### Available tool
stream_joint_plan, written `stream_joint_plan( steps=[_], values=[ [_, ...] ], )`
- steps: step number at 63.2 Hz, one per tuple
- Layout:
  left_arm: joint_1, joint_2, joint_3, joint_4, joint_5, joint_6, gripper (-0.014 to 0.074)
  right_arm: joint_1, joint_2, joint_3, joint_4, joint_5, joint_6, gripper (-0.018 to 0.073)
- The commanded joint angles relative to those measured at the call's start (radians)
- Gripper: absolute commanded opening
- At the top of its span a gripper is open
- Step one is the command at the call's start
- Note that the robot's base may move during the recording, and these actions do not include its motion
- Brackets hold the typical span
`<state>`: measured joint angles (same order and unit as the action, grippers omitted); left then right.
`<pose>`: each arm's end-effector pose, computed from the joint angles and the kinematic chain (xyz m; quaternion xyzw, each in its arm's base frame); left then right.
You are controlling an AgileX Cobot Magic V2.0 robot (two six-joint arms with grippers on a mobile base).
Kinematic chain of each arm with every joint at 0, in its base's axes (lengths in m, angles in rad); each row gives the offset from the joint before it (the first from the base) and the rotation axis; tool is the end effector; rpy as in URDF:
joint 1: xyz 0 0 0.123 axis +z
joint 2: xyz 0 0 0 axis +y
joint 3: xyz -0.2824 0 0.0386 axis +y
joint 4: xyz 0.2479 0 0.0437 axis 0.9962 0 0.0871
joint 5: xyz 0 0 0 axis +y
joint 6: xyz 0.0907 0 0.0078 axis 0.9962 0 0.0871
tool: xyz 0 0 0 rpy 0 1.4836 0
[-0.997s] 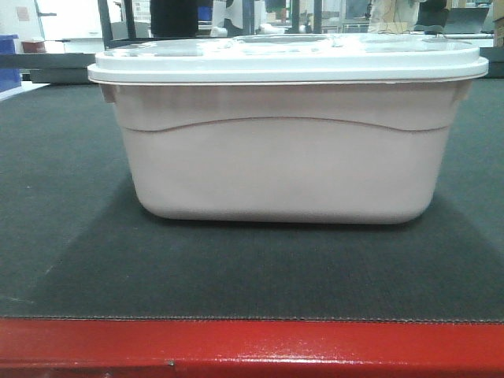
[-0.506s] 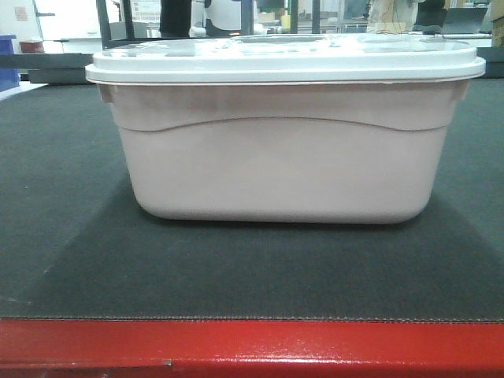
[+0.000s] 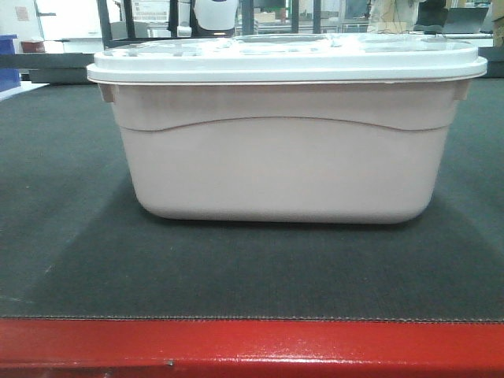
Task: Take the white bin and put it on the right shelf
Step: 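Move both grippers to the short ends of the pink bin, then grip the bin's lid rims with both grippers and lift it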
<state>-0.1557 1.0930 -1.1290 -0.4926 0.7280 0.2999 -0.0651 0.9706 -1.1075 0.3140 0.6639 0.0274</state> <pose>0.2174 -0.0632 0.3994 0.1103 0.8561 -0.1952 0.4657 0.1944 0.0047 0.4188 0.0908 0.8306 0.1373 0.5319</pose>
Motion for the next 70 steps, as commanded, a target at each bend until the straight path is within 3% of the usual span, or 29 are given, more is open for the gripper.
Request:
stream_joint_plan(
  steps=[1,7,11,21,29,38,49,70],
  values=[
    [-0.004,0.072,-0.106,-0.116,0.038,0.075,0.0442,-0.004,0.072,-0.128,0.129,0.085,-0.042,0.0624],
    [0.024,0.161,-0.175,-0.222,0.133,0.165,0.0442,-0.021,0.159,-0.218,0.244,0.216,-0.123,0.0624],
    [0.062,0.225,-0.211,-0.341,0.204,0.254,0.0442,-0.054,0.209,-0.250,0.337,0.291,-0.184,0.0624],
    [0.188,0.364,-0.263,-0.659,0.365,0.409,0.0442,-0.205,0.302,-0.261,0.632,0.446,-0.392,0.0624],
    [0.271,0.448,-0.267,-0.836,0.446,0.488,0.0442,-0.305,0.382,-0.261,0.811,0.543,-0.531,0.0624],
    [0.314,0.552,-0.267,-0.899,0.516,0.529,0.0442,-0.344,0.502,-0.260,0.908,0.645,-0.641,0.0624],
    [0.310,0.670,-0.267,-0.997,0.587,0.579,0.0442,-0.344,0.611,-0.251,0.922,0.669,-0.702,0.0624],
    [0.277,0.781,-0.267,-1.063,0.587,0.598,0.0442,-0.307,0.754,-0.251,1.012,0.669,-0.772,0.0624]
  ],
)
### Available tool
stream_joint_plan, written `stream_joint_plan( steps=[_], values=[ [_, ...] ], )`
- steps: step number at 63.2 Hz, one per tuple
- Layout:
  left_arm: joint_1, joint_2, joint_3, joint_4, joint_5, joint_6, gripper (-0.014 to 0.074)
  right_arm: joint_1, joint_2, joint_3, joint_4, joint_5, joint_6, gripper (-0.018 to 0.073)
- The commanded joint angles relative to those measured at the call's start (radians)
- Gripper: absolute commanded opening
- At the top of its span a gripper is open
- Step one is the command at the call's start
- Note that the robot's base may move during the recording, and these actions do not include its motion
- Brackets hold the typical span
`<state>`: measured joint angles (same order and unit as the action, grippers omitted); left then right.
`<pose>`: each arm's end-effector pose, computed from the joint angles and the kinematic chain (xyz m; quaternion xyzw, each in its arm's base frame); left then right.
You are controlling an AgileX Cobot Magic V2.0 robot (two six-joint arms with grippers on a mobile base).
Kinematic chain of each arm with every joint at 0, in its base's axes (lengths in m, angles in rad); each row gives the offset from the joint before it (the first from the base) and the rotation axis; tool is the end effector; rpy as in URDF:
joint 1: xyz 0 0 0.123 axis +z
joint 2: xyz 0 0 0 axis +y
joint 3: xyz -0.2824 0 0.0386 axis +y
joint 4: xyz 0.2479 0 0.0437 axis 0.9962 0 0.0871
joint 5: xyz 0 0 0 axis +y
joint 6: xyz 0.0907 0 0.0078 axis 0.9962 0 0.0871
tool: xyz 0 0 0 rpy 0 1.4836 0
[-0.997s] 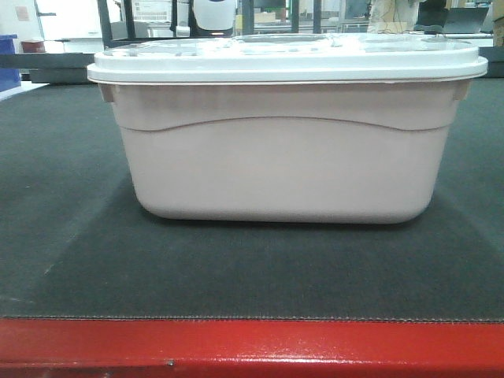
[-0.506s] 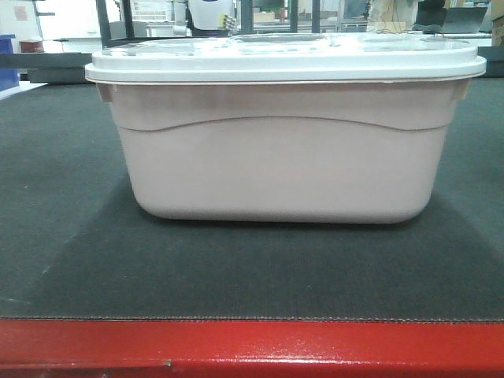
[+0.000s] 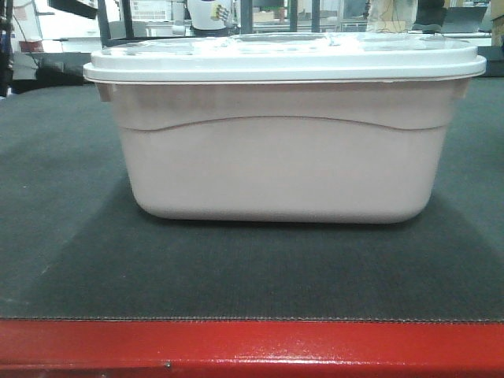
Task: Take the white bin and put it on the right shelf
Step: 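Grip the bin's lid rims with both grippers and lift it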
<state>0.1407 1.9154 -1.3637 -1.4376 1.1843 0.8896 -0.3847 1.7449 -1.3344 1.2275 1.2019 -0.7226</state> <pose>0.3992 -0.0279 0.2577 0.0221 0.7993 -0.5364 0.2699 0.3578 -0.0585 0.2981 0.0552 0.8385 0.4510 0.3007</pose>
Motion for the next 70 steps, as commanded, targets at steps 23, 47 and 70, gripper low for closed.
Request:
stream_joint_plan(
  steps=[23,47,70],
  values=[
    [-0.125,-0.039,-0.032,-0.130,0.112,0.010,0.0442,0.121,0.012,-0.024,0.120,0.131,-0.047,0.0624],
    [-0.146,-0.039,-0.032,-0.128,0.110,0.010,0.0439,0.176,0.034,-0.024,0.120,0.117,-0.063,0.0619],
    [-0.146,-0.039,-0.032,-0.132,0.131,-0.022,0.0160,0.199,0.051,-0.024,0.122,0.126,-0.075,0.0113]
  ],
)
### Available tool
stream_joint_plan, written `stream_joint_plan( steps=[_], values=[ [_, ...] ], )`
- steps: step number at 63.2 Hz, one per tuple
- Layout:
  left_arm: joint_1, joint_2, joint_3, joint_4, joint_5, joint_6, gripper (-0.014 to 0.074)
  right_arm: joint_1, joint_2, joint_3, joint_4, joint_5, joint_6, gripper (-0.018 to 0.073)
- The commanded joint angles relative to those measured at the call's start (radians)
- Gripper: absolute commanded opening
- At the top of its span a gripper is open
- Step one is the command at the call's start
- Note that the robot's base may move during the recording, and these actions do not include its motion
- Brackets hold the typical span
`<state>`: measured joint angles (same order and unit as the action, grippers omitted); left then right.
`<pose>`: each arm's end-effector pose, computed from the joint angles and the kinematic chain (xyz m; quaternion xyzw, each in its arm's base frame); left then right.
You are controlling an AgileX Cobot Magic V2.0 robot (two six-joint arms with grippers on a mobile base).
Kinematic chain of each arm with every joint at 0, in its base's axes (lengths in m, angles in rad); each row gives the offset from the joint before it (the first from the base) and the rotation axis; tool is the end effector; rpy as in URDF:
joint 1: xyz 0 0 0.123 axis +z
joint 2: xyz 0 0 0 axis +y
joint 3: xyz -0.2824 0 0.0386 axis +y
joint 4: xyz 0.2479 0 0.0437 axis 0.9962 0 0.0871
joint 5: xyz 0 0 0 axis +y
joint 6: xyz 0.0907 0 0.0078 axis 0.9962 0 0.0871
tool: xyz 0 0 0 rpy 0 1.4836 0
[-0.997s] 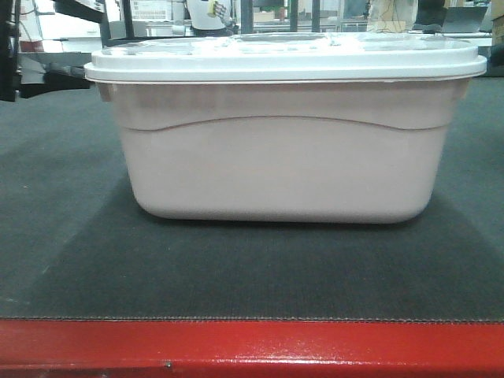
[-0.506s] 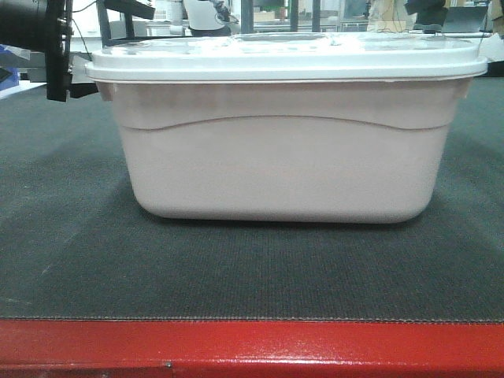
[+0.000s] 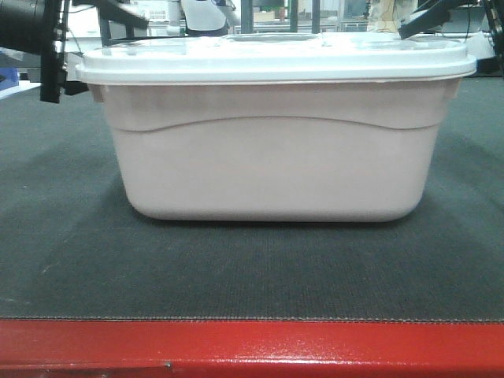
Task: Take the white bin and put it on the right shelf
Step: 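Grip the bin's lid rims with both grippers and lift it, then hold the lifted bin with both grippers above the table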
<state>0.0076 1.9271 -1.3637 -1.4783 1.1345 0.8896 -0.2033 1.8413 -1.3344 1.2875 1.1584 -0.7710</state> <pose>0.3988 -0.0792 0.2544 0.0470 0.7949 -0.5513 0.2490 0.3828 0.0029 0.2666 0.0089 0.8358 0.4865 0.2544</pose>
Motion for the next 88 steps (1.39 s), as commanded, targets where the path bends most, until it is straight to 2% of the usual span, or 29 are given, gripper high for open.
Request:
stream_joint_plan(
  steps=[1,4,13,24,41,54,66,88],
  values=[
    [-0.013,-0.051,-0.032,-0.094,0.181,-0.025,0.0137,0.018,-0.045,-0.024,0.062,0.170,-0.026,0.0095],
    [-0.013,-0.051,-0.032,-0.094,0.181,-0.024,0.0067,0.018,-0.046,-0.024,0.065,0.175,-0.026,0.0052],
    [-0.013,-0.053,-0.033,-0.096,0.181,-0.024,-0.0136,0.018,-0.059,-0.024,0.105,0.175,-0.026,0.0057],
    [-0.013,-0.079,-0.035,-0.096,0.181,-0.024,-0.0118,0.018,-0.106,-0.024,0.189,0.175,-0.034,0.0057],
    [-0.013,-0.195,-0.035,-0.146,0.181,-0.024,-0.0118,0.018,-0.213,-0.025,0.318,0.175,-0.052,0.0057],
    [-0.013,-0.285,-0.035,-0.172,0.181,-0.024,-0.0118,0.018,-0.302,-0.025,0.353,0.175,-0.052,0.0057],
    [-0.041,-0.363,-0.037,-0.252,0.181,-0.024,-0.0118,0.018,-0.388,-0.025,0.388,0.175,-0.052,0.0057],
    [-0.123,-0.391,-0.170,-0.246,0.181,-0.024,-0.0118,0.018,-0.479,-0.025,0.397,0.175,-0.052,0.0057]
  ],
)
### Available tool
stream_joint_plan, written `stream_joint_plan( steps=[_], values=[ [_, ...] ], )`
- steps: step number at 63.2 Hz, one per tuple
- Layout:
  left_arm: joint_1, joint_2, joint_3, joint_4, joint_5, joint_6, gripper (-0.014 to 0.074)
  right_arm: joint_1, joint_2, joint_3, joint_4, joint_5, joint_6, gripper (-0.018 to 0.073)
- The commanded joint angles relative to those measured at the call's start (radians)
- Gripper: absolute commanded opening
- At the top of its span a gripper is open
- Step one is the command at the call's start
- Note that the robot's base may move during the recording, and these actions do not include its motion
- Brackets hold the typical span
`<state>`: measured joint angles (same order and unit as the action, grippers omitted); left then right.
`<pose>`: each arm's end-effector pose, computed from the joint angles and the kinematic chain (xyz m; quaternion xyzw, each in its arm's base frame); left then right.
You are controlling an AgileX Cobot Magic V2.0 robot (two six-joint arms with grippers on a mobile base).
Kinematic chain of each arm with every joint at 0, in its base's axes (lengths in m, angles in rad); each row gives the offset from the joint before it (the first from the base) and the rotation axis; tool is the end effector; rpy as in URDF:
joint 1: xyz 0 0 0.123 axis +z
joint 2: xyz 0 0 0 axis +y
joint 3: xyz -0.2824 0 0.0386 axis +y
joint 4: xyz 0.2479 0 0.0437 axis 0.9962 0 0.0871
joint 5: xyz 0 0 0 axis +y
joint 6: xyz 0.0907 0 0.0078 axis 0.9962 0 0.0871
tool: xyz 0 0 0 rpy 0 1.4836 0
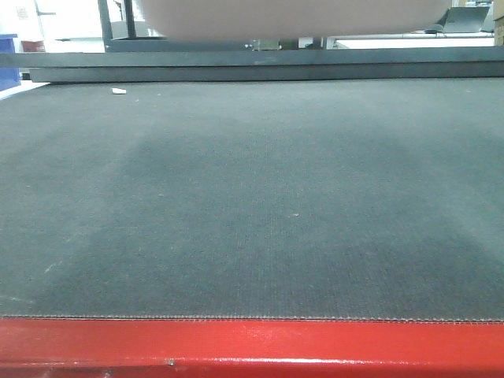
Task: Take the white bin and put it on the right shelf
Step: 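Hold the lifted bin with both grippers above the table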
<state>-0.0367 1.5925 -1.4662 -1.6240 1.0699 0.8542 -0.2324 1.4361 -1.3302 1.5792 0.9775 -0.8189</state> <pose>0.3367 -0.0922 0.4192 0.1139 0.6878 -0.5792 0.4225 0.3115 0.0039 0.4250 0.0096 0.7083 0.4856 0.5123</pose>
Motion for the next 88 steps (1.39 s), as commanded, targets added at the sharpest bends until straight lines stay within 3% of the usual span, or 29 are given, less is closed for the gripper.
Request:
stream_joint_plan(
  steps=[1,88],
  values=[
    [-0.080,-0.056,-0.073,-0.101,0.246,0.011,-0.0118,0.047,-0.075,-0.030,0.105,0.356,-0.004,0.0057],
    [-0.089,-0.056,-0.108,-0.102,0.232,0.011,-0.0118,0.047,-0.102,-0.030,0.109,0.288,-0.004,0.0057]
  ],
)
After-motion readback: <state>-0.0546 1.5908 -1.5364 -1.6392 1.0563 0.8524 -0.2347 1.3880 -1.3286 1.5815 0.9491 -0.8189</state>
